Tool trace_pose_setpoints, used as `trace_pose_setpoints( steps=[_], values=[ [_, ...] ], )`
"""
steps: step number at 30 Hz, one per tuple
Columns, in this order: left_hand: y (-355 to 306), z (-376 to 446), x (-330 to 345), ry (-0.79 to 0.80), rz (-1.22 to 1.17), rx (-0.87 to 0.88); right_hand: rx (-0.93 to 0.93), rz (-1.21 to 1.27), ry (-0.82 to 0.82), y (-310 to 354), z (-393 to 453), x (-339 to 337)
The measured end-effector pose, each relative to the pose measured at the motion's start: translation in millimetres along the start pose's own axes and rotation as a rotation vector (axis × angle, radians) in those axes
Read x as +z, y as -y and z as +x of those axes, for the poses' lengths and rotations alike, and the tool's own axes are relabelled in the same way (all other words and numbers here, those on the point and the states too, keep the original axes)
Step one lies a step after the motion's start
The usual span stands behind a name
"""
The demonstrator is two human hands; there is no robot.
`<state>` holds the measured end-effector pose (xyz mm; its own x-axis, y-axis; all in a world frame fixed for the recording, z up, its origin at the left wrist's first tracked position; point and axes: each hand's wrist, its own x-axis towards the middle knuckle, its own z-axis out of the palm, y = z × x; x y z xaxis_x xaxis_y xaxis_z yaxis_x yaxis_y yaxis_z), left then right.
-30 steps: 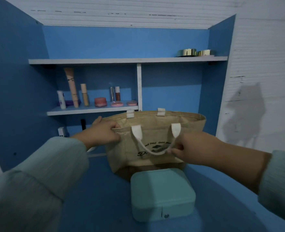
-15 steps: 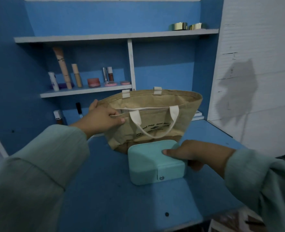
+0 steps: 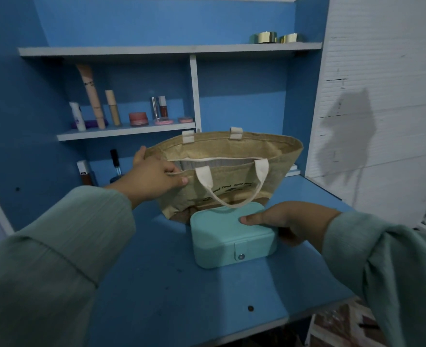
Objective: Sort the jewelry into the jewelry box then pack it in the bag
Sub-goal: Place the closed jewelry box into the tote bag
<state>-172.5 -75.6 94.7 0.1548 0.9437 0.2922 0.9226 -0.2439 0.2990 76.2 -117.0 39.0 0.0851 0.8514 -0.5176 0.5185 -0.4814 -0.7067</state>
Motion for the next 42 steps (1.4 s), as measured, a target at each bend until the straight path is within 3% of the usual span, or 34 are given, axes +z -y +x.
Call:
trace_pose_setpoints(
  steps=[15, 25, 34, 42],
  values=[
    [-8, 4, 1, -0.013, 0.084, -0.046, -0.059, 0.293, -0.017, 12, -18, -2],
    [-26, 18, 2, -0.009, 0.317, -0.028, -0.114, 0.306, -0.201, -4, -75, -67],
    [-29, 18, 8, -0.027, 0.257, -0.006, -0.22, 0.314, -0.34, 4, -123, -113],
    [-18, 4, 13, -0.012, 0.019, 0.047, -0.32, 0.321, -0.359, 29, -145, -121]
  ],
)
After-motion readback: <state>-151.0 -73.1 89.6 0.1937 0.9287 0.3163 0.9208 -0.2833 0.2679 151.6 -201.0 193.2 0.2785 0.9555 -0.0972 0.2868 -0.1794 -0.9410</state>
